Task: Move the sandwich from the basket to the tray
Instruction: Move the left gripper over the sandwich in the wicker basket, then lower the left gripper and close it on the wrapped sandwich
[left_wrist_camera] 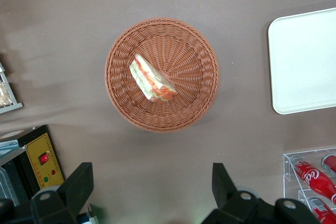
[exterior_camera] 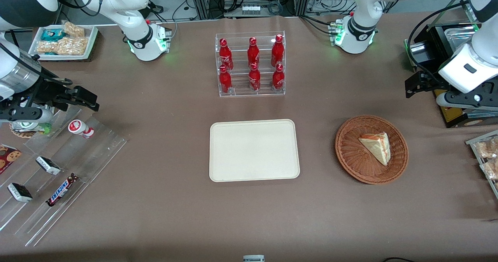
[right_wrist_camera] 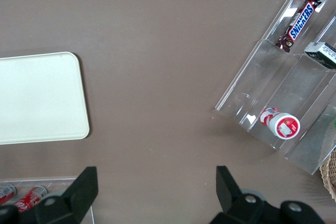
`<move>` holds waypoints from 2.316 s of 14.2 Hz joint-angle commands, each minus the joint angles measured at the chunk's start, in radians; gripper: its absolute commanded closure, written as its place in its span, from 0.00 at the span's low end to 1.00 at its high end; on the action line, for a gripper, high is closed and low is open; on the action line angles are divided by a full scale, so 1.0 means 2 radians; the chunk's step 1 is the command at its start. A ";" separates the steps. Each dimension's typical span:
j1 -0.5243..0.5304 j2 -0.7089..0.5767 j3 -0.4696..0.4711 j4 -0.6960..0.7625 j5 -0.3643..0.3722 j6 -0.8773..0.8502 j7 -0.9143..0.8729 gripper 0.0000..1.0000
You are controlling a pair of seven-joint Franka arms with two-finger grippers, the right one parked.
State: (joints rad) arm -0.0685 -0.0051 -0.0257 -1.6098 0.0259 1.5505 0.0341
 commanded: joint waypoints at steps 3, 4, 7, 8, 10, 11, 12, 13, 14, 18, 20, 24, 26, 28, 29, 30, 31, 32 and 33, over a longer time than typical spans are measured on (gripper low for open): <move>0.002 0.009 0.000 0.013 -0.007 -0.008 0.004 0.00; 0.002 0.009 0.000 0.013 -0.006 -0.009 0.005 0.00; 0.002 0.009 0.000 0.012 -0.005 -0.014 0.005 0.00; 0.002 0.010 0.000 0.012 -0.001 -0.020 0.007 0.00; 0.002 0.019 0.000 0.007 0.005 -0.023 0.006 0.00; 0.003 0.030 0.000 -0.002 0.005 -0.020 0.005 0.00; 0.003 0.041 0.001 -0.009 0.005 -0.014 0.005 0.00; 0.003 0.052 0.001 -0.011 0.005 -0.006 0.004 0.00; 0.004 0.065 0.001 -0.019 0.005 0.005 0.004 0.00; 0.004 0.069 0.008 -0.118 0.005 0.130 -0.018 0.00; 0.005 0.071 0.009 -0.170 0.006 0.198 -0.027 0.00; 0.006 0.084 0.022 -0.266 0.009 0.376 -0.112 0.00; 0.006 0.095 0.022 -0.267 0.009 0.393 -0.221 0.00; 0.005 0.106 0.022 -0.270 0.009 0.410 -0.342 0.00; 0.005 0.111 0.021 -0.273 0.009 0.418 -0.390 0.00; 0.005 0.114 0.021 -0.277 0.009 0.422 -0.419 0.00; 0.006 0.120 0.021 -0.280 0.009 0.424 -0.435 0.00; 0.006 0.127 0.022 -0.279 0.008 0.425 -0.438 0.00; 0.007 0.133 0.022 -0.277 0.005 0.433 -0.443 0.01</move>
State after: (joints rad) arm -0.0584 0.2382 0.0197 -2.1611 0.0325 2.3786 -0.7992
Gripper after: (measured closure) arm 0.000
